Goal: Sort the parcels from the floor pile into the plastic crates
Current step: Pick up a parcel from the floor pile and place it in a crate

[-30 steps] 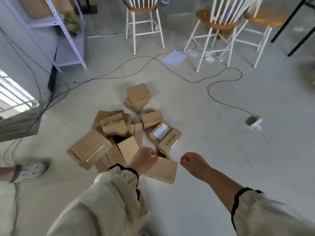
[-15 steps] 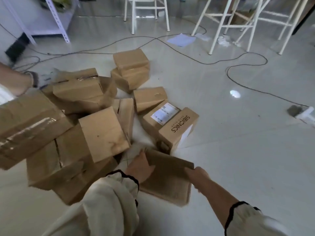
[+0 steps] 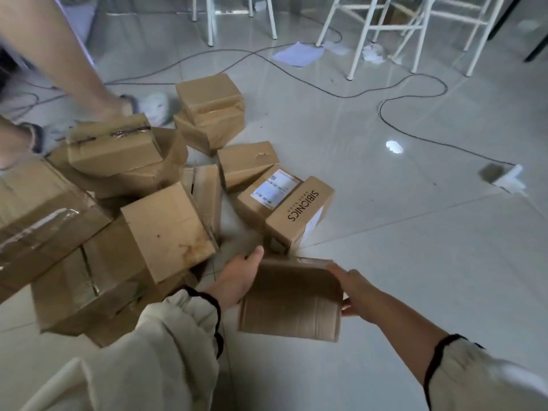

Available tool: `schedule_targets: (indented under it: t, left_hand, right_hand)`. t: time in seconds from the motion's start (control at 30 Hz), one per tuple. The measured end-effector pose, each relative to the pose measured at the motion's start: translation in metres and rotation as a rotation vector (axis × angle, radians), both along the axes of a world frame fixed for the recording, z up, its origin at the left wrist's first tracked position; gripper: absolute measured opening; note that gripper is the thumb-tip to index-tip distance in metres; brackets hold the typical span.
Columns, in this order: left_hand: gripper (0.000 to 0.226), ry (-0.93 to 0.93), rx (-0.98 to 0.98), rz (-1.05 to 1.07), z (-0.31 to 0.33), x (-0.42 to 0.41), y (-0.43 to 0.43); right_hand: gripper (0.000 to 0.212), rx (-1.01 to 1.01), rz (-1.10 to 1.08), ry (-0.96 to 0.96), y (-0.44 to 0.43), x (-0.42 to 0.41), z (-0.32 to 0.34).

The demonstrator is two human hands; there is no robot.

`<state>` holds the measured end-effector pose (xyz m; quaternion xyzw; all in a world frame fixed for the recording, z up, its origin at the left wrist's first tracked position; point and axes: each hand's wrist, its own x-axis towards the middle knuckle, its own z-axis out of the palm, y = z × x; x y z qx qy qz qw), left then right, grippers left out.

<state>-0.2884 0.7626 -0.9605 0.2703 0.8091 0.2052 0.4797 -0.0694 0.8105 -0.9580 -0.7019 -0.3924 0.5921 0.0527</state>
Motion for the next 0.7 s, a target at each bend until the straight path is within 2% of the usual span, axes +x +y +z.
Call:
schedule_targets:
  t: [0.07,0.13,0.2,0.27,0.5,0.6,0.7]
  left_hand:
    - [0.067,-0.158,-0.018,0.155,0.005,0.001,-0.004]
    - [0.044,-0.24,0.051,0.22,0.005,0.003,-0.01]
    - [0.026,-0.22,0.12,0.123,0.001,0.003,-0.019]
    - [0.022,-0.202,0.139,0.027,-0.005,0.003,-0.029]
    - [0.022,-0.209,0.141,0.032,-0.02,0.001,-0.04]
    - [0.034,-0.354,0.105,0.134,-0.008,-0.001,-0.028]
    - [0.048,-0.364,0.141,0.264,0.0,-0.007,-0.014]
  right_hand:
    - [0.055,-0.023,-0.128,0.018,-0.001,0.008,-0.001]
    - [0.053,0.022,-0.23,0.01,-0.005,0.016,-0.006]
    - [0.043,0.067,-0.238,0.027,-0.012,0.023,-0.014]
    - [0.038,0.088,-0.223,0.062,-0.022,0.026,-0.022]
    - [0.039,0.145,-0.068,-0.013,-0.028,0.023,-0.023]
    - [0.042,0.143,-0.025,0.063,-0.017,0.022,-0.016]
    - [0.032,0.181,-0.033,0.156,-0.011,0.023,0.005]
